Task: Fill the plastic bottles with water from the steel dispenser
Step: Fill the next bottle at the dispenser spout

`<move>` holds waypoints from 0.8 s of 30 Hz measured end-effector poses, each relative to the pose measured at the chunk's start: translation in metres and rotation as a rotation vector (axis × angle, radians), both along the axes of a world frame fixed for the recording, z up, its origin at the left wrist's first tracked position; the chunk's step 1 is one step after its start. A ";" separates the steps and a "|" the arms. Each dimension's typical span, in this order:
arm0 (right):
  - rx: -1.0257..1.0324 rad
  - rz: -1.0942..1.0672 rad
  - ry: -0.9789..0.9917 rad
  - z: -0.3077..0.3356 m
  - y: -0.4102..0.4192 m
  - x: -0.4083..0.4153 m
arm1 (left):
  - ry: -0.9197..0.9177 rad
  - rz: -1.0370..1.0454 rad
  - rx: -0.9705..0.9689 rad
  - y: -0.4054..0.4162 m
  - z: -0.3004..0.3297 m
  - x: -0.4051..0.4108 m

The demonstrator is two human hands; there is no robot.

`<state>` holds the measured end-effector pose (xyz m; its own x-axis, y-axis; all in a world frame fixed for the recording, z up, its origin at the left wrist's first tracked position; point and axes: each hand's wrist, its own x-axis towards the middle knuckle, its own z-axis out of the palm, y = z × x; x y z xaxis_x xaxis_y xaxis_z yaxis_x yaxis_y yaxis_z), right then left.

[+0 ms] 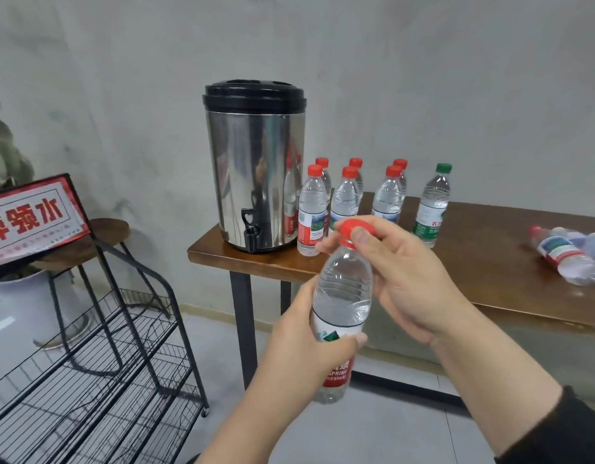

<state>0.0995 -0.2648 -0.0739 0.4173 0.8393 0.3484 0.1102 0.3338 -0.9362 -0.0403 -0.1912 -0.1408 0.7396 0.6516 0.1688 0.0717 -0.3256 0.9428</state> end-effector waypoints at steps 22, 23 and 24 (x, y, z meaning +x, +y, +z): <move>-0.118 0.251 -0.206 0.026 -0.007 0.044 | 0.047 -0.158 -0.039 0.016 0.007 0.018; -0.100 0.224 -0.196 0.025 -0.006 0.042 | 0.045 -0.155 -0.034 0.016 0.008 0.017; -0.081 0.197 -0.188 0.024 -0.005 0.040 | 0.044 -0.153 -0.030 0.017 0.009 0.017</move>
